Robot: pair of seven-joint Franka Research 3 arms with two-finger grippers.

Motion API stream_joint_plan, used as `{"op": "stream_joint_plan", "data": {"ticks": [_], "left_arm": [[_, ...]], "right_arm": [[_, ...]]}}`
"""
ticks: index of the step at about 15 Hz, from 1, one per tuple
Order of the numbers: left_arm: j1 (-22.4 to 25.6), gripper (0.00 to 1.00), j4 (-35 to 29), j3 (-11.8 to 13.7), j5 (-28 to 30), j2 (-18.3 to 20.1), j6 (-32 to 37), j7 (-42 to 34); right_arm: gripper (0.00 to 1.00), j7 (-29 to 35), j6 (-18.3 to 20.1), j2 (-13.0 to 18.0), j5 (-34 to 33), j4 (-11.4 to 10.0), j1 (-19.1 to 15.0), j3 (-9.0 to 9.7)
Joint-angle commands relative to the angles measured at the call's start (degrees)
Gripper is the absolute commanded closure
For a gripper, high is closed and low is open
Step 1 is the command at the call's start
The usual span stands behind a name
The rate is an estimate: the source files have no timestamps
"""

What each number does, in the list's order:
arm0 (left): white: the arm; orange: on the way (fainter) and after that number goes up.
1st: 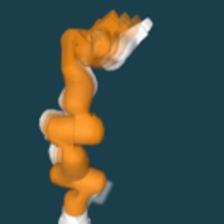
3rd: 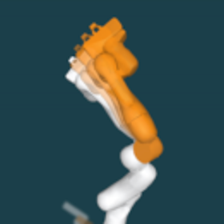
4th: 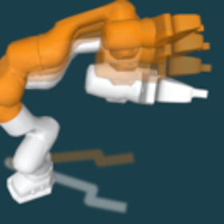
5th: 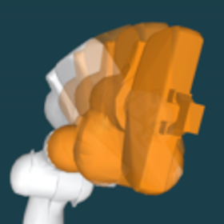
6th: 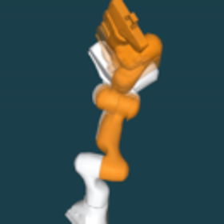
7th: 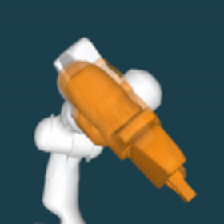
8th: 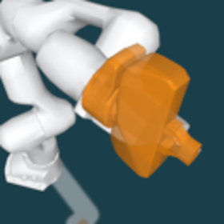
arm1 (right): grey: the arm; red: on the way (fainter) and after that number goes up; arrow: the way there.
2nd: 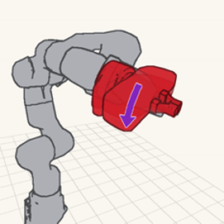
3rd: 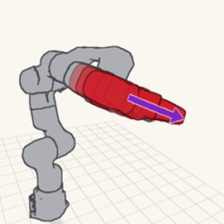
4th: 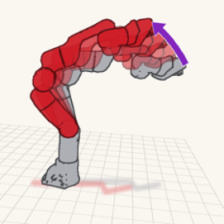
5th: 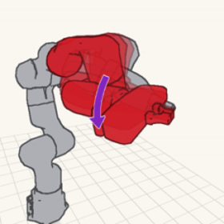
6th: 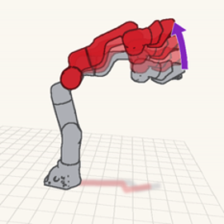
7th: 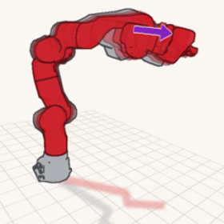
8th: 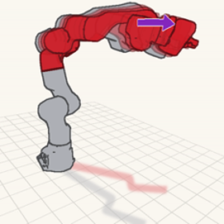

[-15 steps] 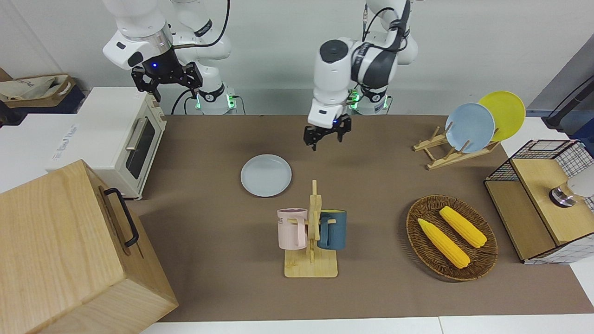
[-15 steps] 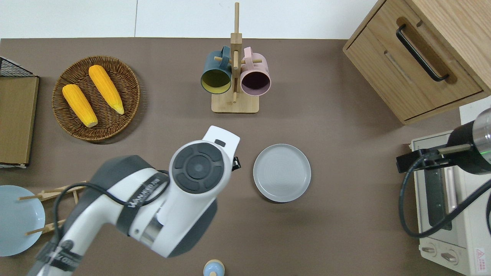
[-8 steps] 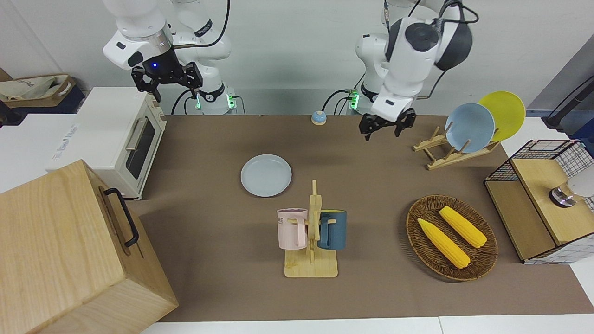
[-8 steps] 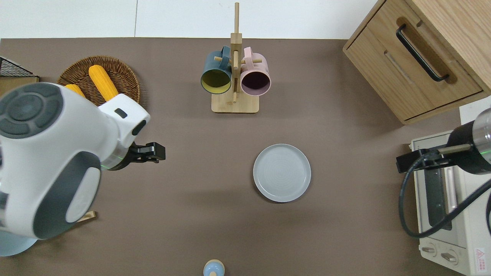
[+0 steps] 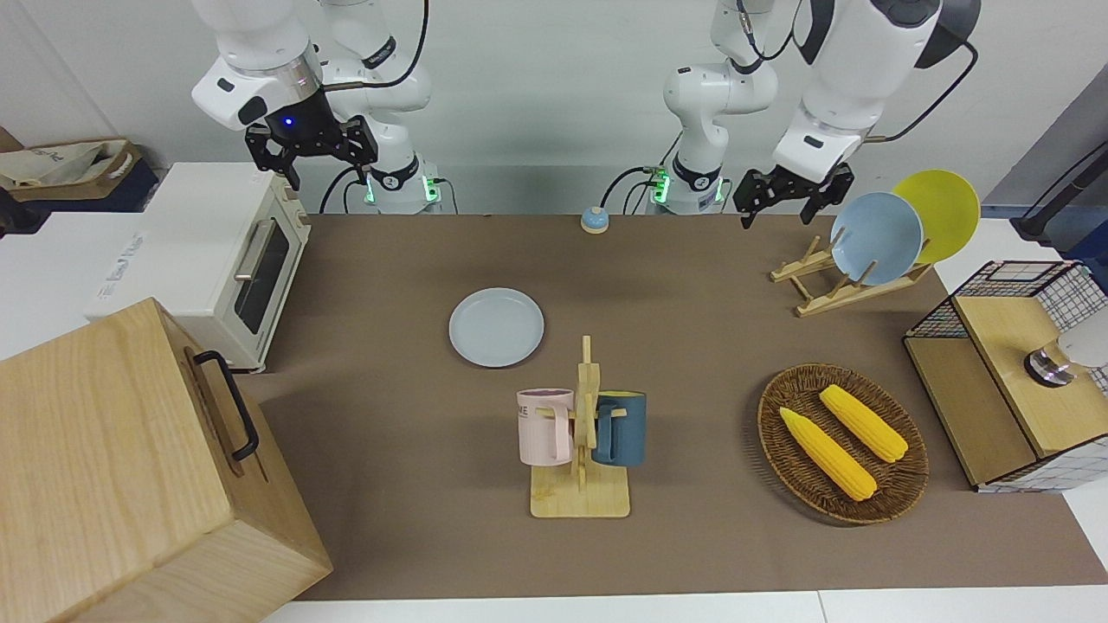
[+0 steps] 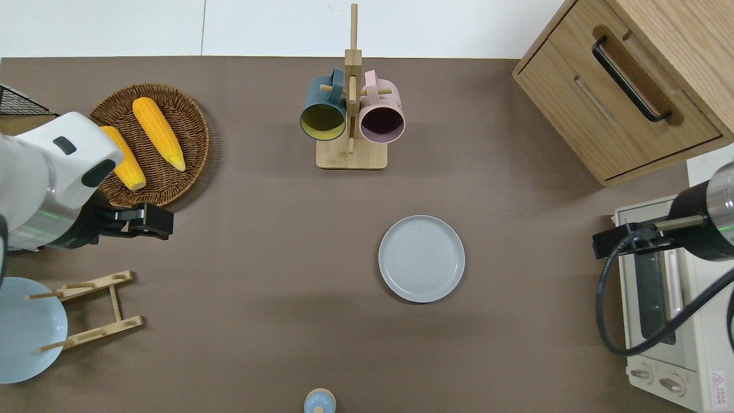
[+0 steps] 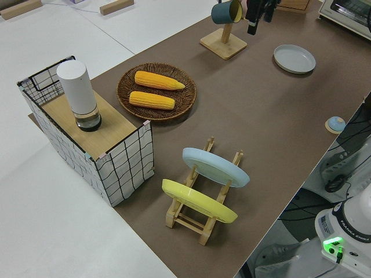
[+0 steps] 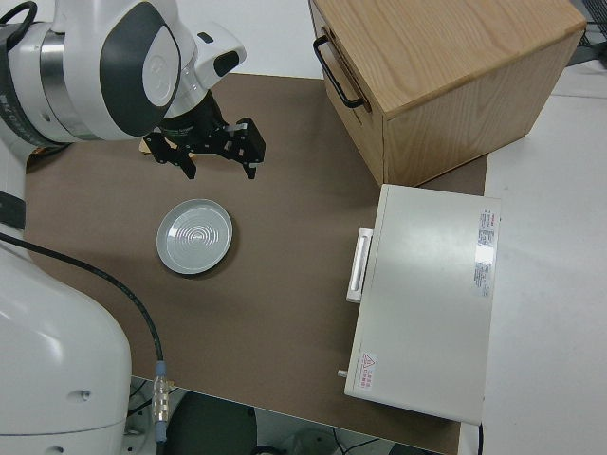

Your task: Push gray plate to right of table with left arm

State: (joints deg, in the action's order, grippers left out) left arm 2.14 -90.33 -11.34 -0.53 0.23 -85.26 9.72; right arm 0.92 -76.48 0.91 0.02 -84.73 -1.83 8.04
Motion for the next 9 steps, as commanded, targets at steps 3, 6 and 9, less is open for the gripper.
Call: {"op": "stream_joint_plan", "data": {"ticks": [3, 6, 9], "left_arm": [[2.4, 0.00, 4.9, -0.5, 0.5, -0.3, 3.0, -8.4], [3.7, 0.00, 5.9, -0.6, 0.6, -0.2, 3.3, -8.7], [3.7, 0.00, 6.0, -0.6, 0.4, -0.2, 3.3, -8.7]], "right_arm": [[0.017, 0.7, 0.9, 0.1, 0.2, 0.5, -1.1, 0.92], [0.017, 0.7, 0.9, 0.1, 0.2, 0.5, -1.1, 0.92], [0.017, 0.7, 0.9, 0.1, 0.2, 0.5, -1.1, 0.92]]}}
